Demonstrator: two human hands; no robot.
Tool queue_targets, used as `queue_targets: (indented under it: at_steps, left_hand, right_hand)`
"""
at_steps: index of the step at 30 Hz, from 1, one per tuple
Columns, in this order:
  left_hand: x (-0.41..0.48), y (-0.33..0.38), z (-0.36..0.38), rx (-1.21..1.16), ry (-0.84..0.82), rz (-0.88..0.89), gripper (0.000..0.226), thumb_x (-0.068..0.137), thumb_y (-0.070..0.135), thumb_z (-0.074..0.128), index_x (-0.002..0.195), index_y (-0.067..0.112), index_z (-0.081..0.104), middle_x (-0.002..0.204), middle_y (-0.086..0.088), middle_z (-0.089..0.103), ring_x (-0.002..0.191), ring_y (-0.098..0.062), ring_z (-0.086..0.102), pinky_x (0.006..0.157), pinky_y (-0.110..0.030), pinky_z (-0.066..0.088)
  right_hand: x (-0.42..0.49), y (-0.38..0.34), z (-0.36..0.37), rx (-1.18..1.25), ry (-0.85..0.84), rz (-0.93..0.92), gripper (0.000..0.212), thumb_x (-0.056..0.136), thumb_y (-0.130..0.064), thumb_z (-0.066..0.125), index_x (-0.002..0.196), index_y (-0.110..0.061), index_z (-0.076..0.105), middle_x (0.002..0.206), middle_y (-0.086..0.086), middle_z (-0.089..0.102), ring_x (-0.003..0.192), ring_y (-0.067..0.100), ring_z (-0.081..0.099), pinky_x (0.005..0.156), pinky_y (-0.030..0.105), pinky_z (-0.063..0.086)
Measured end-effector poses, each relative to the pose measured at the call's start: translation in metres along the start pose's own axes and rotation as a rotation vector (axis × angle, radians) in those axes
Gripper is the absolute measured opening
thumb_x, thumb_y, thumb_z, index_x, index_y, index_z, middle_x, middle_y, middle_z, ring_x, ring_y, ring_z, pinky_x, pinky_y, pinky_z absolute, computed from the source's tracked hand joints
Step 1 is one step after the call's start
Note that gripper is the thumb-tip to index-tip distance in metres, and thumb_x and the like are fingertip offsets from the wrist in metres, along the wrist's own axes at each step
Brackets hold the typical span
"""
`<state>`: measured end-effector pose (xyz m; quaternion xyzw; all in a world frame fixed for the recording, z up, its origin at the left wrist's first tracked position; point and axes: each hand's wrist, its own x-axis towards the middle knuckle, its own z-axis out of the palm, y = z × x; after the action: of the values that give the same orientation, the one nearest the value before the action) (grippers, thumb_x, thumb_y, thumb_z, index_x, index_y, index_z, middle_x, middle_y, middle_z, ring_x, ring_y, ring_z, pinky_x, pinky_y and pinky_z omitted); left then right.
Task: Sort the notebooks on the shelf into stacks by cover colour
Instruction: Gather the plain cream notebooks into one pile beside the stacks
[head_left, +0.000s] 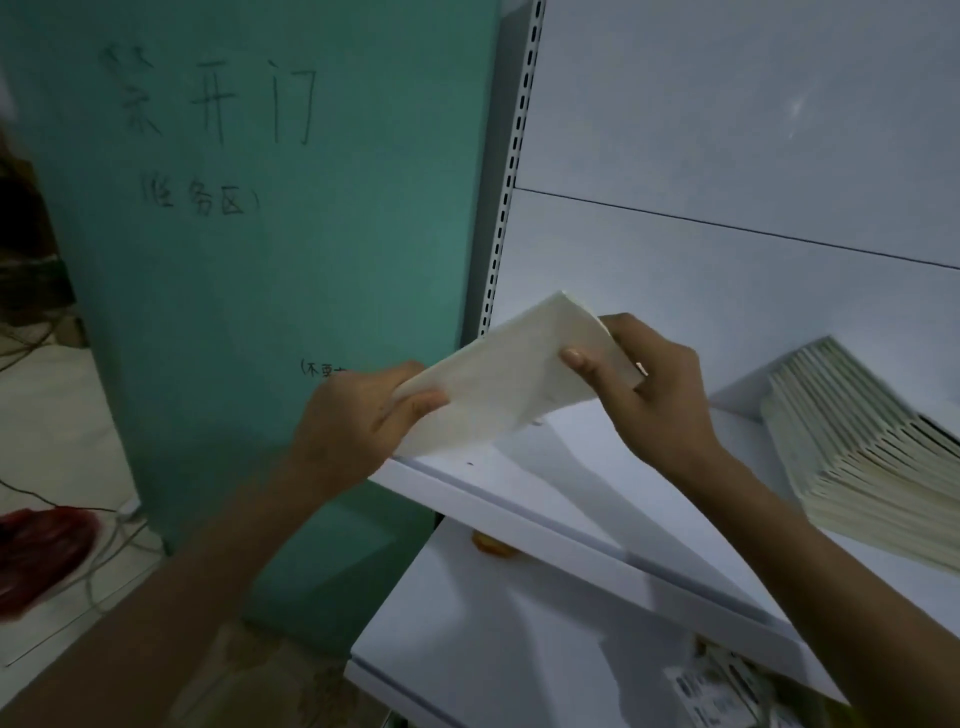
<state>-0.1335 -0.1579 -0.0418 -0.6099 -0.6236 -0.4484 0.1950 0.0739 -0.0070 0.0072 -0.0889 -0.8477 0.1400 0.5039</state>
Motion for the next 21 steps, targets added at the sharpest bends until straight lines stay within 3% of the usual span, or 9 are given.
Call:
queue_targets:
  at_steps: [2,4,8,10,12,15,18,21]
  left_hand:
    - [-0.006,-0.003,-0.007,0.082,0.067,-0.067,0.039,0.086,0.048,0.045,0.072,0.016,0.063,0.05,0.005,0.046,0.042,-0.019,0.044,0.041,-0.024,0.032]
    - [-0.011,-0.004,-0.016,0.112,0.07,-0.178,0.043,0.082,0.054,0.042,0.068,0.017,0.059,0.05,0.003,0.048,0.044,-0.02,0.046,0.044,-0.024,0.033]
    - [-0.02,-0.009,-0.031,0.04,0.147,-0.343,0.024,0.086,0.047,0.056,0.07,0.029,0.052,0.054,0.015,0.05,0.051,0.0,0.049,0.048,-0.012,0.036]
    - [-0.028,-0.015,-0.037,0.031,0.137,-0.408,0.035,0.083,0.056,0.054,0.084,0.022,0.063,0.064,0.011,0.059,0.058,-0.006,0.055,0.054,-0.013,0.04]
    - [-0.039,-0.025,-0.038,0.082,0.095,-0.472,0.055,0.08,0.061,0.046,0.102,0.015,0.067,0.081,-0.002,0.067,0.071,-0.021,0.061,0.063,-0.029,0.047]
    - [-0.051,-0.034,-0.041,0.076,0.086,-0.581,0.051,0.085,0.061,0.05,0.105,0.015,0.064,0.089,-0.001,0.064,0.082,-0.025,0.061,0.071,-0.033,0.049]
    - [-0.055,-0.034,-0.046,-0.008,0.147,-0.619,0.031,0.09,0.045,0.052,0.1,0.017,0.06,0.085,0.008,0.058,0.08,-0.014,0.058,0.072,-0.029,0.046]
    - [-0.054,-0.032,-0.045,-0.025,0.181,-0.605,0.02,0.092,0.038,0.054,0.096,0.019,0.057,0.081,0.017,0.054,0.075,0.003,0.051,0.063,-0.018,0.041]
  right_hand:
    - [0.007,0.004,0.011,0.07,0.009,0.1,0.01,0.092,-0.029,0.06,0.097,-0.022,0.066,0.09,-0.021,0.065,0.083,-0.001,0.061,0.069,0.01,0.045]
    - [0.015,0.008,0.024,0.116,0.016,0.175,0.018,0.093,-0.033,0.058,0.102,-0.021,0.066,0.096,-0.019,0.066,0.089,0.0,0.061,0.073,0.009,0.046]
    - [0.023,0.025,0.059,0.145,-0.022,0.345,0.047,0.09,-0.052,0.047,0.115,-0.015,0.061,0.109,-0.009,0.063,0.097,0.0,0.058,0.075,0.008,0.043]
    - [0.027,0.038,0.08,0.142,-0.154,0.462,0.063,0.086,-0.063,0.042,0.123,-0.015,0.058,0.123,-0.001,0.061,0.113,0.013,0.056,0.088,0.021,0.042]
    - [0.029,0.05,0.099,0.067,-0.346,0.527,0.08,0.083,-0.069,0.035,0.139,-0.014,0.044,0.145,0.006,0.045,0.132,0.023,0.042,0.104,0.034,0.033]
    - [0.018,0.063,0.116,-0.122,-0.63,0.562,0.105,0.074,-0.081,0.021,0.151,-0.011,0.02,0.158,0.01,0.017,0.145,0.025,0.016,0.116,0.039,0.012]
    - [0.004,0.068,0.119,-0.434,-0.852,0.475,0.115,0.068,-0.09,0.016,0.146,-0.007,0.028,0.151,0.016,0.029,0.137,0.029,0.03,0.112,0.044,0.026]
    - [0.003,0.05,0.105,-0.404,-0.88,0.472,0.101,0.064,-0.09,0.02,0.119,-0.009,0.048,0.128,0.012,0.05,0.106,0.023,0.05,0.091,0.04,0.042]
